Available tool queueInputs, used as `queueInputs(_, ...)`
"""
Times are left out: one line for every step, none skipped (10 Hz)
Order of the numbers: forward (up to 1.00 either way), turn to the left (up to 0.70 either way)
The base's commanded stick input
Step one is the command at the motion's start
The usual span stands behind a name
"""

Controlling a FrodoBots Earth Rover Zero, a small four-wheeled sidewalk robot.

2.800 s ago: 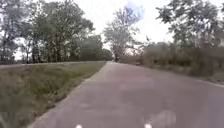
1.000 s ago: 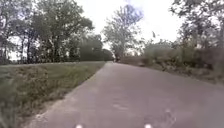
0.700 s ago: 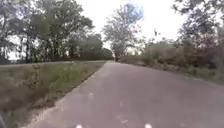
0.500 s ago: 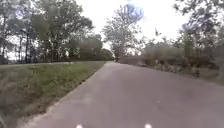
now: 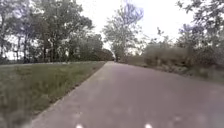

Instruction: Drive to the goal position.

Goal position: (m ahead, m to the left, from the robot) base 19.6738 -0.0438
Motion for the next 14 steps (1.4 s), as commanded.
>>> queueInputs(1.00, 0.00)
queueInputs(1.00, 0.00)
queueInputs(1.00, 0.00)
queueInputs(1.00, 0.00)
queueInputs(1.00, 0.00)
queueInputs(1.00, 0.00)
queueInputs(1.00, 0.00)
queueInputs(1.00, 0.00)
queueInputs(1.00, 0.00)
queueInputs(1.00, 0.00)
queueInputs(1.00, 0.00)
queueInputs(1.00, 0.00)
queueInputs(1.00, 0.00)
queueInputs(1.00, 0.00)
